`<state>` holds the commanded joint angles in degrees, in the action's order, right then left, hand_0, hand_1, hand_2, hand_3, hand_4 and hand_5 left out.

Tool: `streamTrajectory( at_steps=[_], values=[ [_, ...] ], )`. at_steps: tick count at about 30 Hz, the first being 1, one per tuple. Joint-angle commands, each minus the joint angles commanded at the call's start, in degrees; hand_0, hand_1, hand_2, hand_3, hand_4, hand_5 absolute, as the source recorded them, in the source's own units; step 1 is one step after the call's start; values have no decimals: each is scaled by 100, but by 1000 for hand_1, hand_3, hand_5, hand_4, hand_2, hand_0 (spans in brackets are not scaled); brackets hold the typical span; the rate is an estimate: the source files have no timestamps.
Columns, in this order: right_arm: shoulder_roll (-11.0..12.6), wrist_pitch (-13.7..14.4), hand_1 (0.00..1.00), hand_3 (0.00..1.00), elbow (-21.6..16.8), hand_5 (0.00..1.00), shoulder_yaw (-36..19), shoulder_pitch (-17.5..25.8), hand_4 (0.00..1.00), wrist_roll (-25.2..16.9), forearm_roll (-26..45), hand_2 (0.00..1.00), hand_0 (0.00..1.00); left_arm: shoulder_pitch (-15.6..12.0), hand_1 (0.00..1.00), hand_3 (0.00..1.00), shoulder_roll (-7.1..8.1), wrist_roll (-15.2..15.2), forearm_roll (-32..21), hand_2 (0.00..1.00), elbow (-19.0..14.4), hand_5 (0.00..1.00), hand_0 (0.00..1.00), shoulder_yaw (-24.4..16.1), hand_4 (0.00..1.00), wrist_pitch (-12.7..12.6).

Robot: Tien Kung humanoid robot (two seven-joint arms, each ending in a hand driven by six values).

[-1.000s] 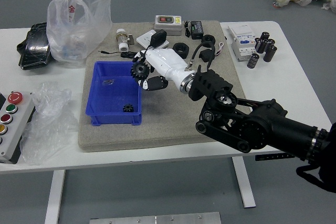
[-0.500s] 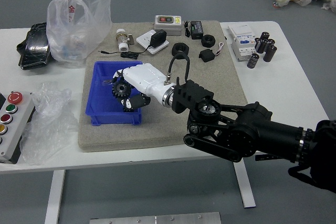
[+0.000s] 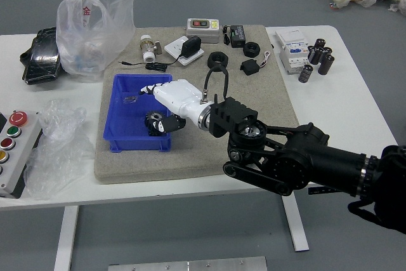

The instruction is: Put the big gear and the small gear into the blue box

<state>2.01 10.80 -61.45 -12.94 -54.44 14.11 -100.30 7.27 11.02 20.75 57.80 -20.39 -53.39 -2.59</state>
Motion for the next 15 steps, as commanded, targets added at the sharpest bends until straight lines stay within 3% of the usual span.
streamTrajectory(
  at_steps=[8,9,14,15],
  values=[
    [56,138,764,980,-59,253,-184,64,757,-19,-45,914,421,10,623,808,2,-8,-4,617,1,414,702,3,709,2],
    [82,184,738,923,-78,277,-264,86,758,-36,-25,852,406,10,623,808,1,-10,-10,616,1,415,702,8,709,1],
    [390,426,738,923,-265,277,-871,357,758,-185,309,852,406,19,623,808,-11,-24,-35,616,5,415,702,28,709,-1],
    [472,477,702,867,-319,283,-996,443,741,-247,412,808,398,24,624,808,-12,-28,-44,616,6,414,702,35,708,-2]
  ],
)
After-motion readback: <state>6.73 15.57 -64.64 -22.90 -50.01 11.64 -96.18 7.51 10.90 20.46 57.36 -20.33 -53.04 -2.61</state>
